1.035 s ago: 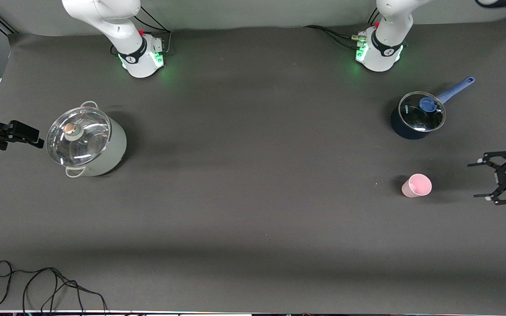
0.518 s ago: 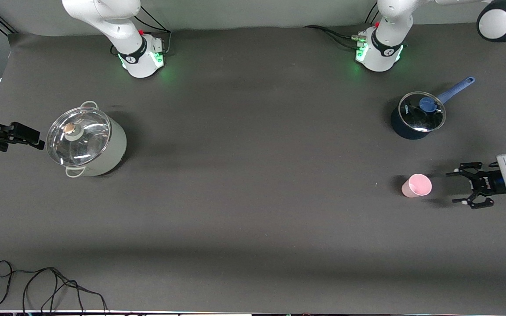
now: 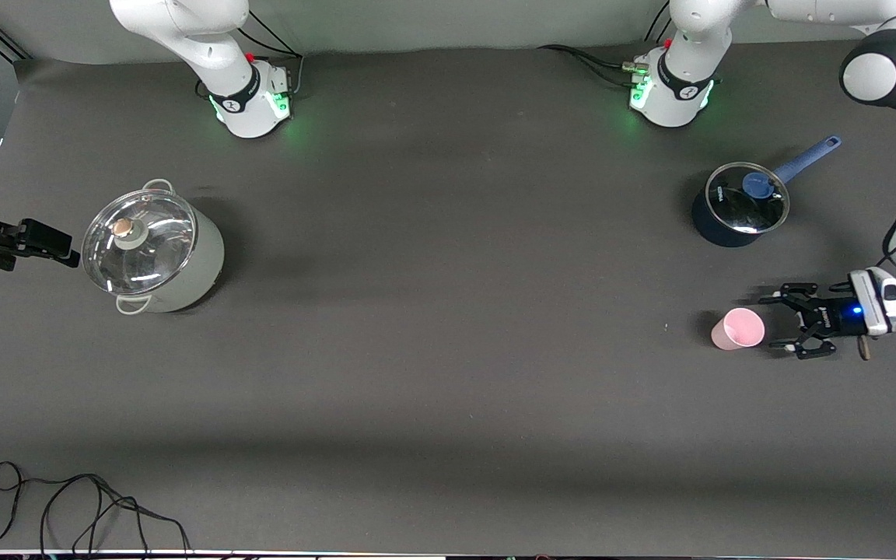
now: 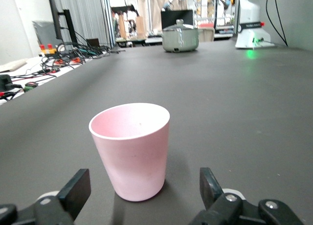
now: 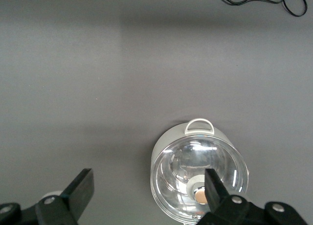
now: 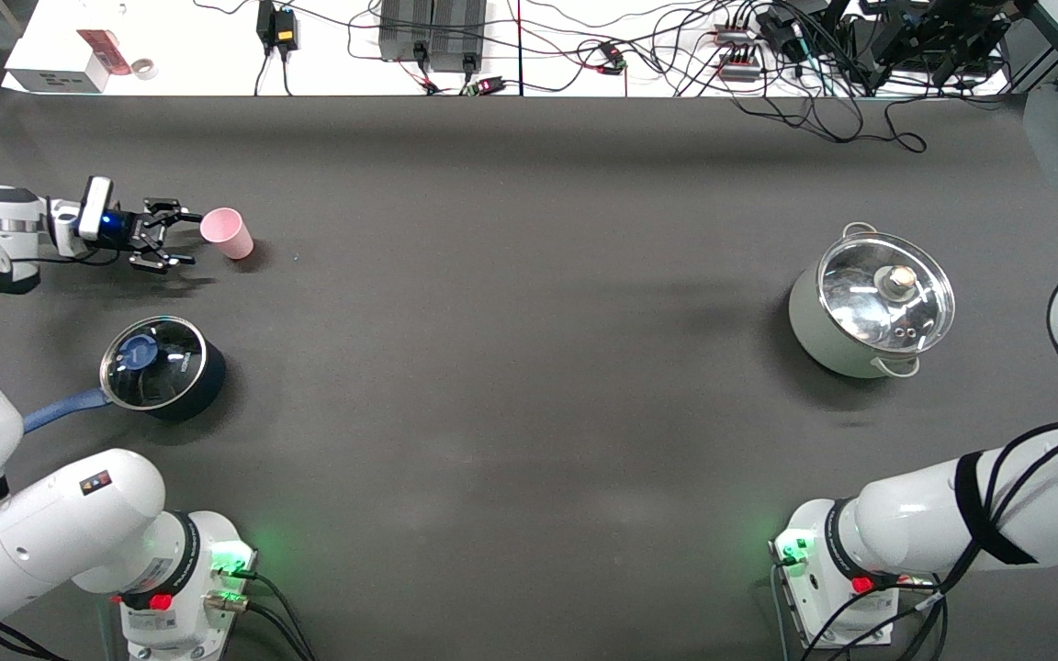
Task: Transfer pink cup from left to right arm
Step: 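Lower the left gripper beside the pink cup and close on it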
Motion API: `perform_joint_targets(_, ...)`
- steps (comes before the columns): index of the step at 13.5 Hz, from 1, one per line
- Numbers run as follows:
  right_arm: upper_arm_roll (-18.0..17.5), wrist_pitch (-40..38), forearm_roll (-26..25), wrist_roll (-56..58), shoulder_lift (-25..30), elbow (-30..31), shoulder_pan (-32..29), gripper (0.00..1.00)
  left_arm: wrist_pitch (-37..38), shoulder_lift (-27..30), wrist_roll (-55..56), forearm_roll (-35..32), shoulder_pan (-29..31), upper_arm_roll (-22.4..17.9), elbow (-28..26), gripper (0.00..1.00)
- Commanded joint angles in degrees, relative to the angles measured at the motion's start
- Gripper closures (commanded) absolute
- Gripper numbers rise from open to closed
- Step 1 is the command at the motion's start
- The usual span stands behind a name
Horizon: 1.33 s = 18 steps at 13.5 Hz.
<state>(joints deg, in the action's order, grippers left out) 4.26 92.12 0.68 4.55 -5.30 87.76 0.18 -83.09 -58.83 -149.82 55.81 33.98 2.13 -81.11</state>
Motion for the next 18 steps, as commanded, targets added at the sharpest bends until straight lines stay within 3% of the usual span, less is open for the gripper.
perform_joint_targets(1, 0.1, 0.6, -0.2, 0.4, 0.3, 0.4, 0.2, 0.00, 1.5, -2.2, -0.7, 2.5, 0.6, 0.4, 1.7, 0.01)
perform_joint_targets(11, 0.0, 0.6, -0.1, 0.3, 0.5, 0.4, 0.2, 0.00, 1.2, -5.7, -1.2, 4.8, -0.5, 2.9, 0.7, 0.01)
perform_joint_targets(18, 0.0, 0.6, 0.0, 0.4, 0.3, 0.4, 0.2, 0.00, 0.3, -5.7, -1.0, 7.9, -3.2, 4.8, 0.8, 0.07)
